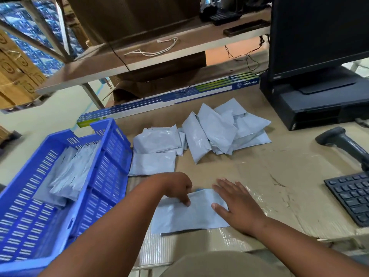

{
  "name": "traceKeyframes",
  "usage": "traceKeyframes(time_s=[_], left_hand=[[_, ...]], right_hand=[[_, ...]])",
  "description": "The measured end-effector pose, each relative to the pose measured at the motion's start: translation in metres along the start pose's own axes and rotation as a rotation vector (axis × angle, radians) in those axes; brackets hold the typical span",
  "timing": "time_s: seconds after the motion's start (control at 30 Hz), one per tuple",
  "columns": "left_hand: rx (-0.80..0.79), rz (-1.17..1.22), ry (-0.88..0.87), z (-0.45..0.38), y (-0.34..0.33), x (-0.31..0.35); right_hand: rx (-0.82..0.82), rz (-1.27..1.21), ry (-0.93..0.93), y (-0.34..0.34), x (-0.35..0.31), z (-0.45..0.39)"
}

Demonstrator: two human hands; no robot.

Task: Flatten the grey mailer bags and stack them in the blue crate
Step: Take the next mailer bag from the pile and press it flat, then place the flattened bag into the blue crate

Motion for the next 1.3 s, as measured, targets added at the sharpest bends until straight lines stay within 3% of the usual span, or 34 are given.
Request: traceKeyframes(time_s=[0.2,0.37,0.63,0.83,0.97,1.1,1.3], left_hand=[[0.177,0.033,0.12,0.041,0.042,-0.042],[0.446,0.092,0.304,0.11,0.088,-0.105],[0.612,0.108,0.569,0.234,0.117,-0.218],[0.489,0.092,0.808,0.292,0.082,-0.312],[0.364,0.08,0.911,0.288,0.041,-0.361],[0.274,0.128,0.925,0.271,0.004,-0.398],[0.004,-0.017,0.819,0.232,-0.036,-0.4]], right_hand=[[0.026,-0.311,-0.013,0.025,-0.054,-0.044],[0.035,-0.381,0.164,0.04,-0.131,-0.092],[-0.005,-0.362,0.457,0.043,-0.272,-0.152],[-0.052,-0.316,0.651,0.001,-0.365,-0.17],[-0.112,-0.248,0.687,-0.025,-0.399,-0.177],[-0.114,-0.071,0.712,-0.047,-0.412,-0.182],[-0.077,0.003,0.673,-0.049,-0.41,-0.183]])
Point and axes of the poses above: each hand's wrist, its own z-axis away from the middle knuckle, its own y-axis out of the back of the hand, x = y × z, the point moved 2 cm from there along -z, towards the middle knuckle, and after that the axes turned 7 degrees about x, right-handed, at the moved point
